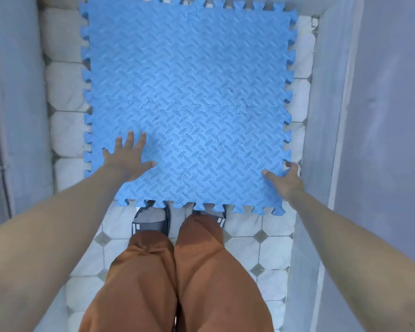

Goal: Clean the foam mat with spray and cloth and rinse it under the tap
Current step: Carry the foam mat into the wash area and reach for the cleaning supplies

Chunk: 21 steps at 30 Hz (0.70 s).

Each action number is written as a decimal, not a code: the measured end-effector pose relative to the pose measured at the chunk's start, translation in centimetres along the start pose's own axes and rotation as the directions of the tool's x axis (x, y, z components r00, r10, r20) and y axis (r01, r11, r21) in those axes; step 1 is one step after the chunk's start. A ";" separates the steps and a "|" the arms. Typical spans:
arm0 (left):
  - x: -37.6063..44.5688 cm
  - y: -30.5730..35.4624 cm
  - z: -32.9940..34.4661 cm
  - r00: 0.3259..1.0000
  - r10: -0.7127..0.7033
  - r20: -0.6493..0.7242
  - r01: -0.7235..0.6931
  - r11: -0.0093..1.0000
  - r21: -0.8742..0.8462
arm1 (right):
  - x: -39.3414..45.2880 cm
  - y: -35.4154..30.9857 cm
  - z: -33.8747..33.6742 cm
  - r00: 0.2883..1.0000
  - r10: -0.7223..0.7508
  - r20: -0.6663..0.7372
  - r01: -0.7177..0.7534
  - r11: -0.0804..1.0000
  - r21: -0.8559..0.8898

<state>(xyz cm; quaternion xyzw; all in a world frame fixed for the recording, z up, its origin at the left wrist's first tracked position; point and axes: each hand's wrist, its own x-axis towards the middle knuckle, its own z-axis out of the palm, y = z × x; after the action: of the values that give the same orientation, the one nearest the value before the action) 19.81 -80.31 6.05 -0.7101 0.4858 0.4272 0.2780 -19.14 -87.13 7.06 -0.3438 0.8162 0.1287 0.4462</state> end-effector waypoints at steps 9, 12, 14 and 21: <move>5.5 -1.0 5.4 0.998 0.028 -0.059 -0.029 0.999 -0.027 | 3.6 0.8 6.4 0.921 -0.388 -0.032 0.323 0.808 -0.493; 4.3 -1.2 5.5 0.994 0.035 -0.107 -0.042 0.997 -0.064 | 3.0 -0.3 6.6 0.905 -0.419 0.073 0.341 0.610 -0.715; 2.8 -1.4 4.5 0.992 0.037 -0.117 -0.045 0.997 -0.063 | 1.7 -1.7 5.9 0.906 -0.412 0.101 0.344 0.575 -0.742; -9.8 -1.6 -9.0 0.919 0.060 -0.389 -0.067 0.998 -0.003 | -12.5 -12.6 -3.9 0.761 -0.648 -0.004 0.499 0.590 -0.635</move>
<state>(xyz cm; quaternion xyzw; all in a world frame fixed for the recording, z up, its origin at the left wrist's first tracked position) 22.71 -82.58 18.97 -0.7668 0.5506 0.2906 0.1563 -8.50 -92.78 20.69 -0.7248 0.6219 0.1858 0.2309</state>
